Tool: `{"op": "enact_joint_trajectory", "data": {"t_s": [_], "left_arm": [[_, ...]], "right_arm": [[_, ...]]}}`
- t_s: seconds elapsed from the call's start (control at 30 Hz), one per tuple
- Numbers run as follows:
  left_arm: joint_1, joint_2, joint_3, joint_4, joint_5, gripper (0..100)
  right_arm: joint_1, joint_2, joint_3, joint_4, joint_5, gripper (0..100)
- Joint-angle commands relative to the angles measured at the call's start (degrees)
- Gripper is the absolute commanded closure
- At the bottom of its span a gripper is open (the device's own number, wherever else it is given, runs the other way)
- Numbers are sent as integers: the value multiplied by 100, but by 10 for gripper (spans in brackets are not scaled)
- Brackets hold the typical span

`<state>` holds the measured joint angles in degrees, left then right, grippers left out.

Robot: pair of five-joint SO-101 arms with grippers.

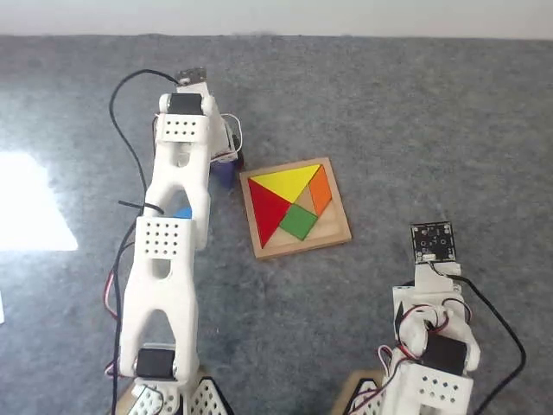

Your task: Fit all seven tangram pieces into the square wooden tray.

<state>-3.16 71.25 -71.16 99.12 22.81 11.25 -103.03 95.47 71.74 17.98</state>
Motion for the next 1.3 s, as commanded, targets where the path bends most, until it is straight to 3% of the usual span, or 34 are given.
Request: {"op": "enact_joint_trajectory", "data": {"t_s": [0.0,0.2,0.33,0.63,0.83,0.97,1.1,1.27], "left_arm": [[88,-53,-224,123,536,750],[53,-53,-233,-185,1776,748],[105,0,-207,-404,2189,749],[62,149,-215,-440,2215,754],[88,211,-224,-343,2198,899],[88,167,-224,-308,1503,991],[88,167,-532,105,1090,987],[-18,-9,-971,158,-888,982]], "right_arm": [[-57,-48,97,-22,70,861],[-57,-48,97,-22,70,861],[-57,-48,97,-13,70,862],[-57,-48,97,-13,70,864],[-57,-48,97,-13,70,863],[-57,-48,97,-13,70,862],[-57,-48,97,-13,70,862],[-57,-48,97,-13,70,862]]}}
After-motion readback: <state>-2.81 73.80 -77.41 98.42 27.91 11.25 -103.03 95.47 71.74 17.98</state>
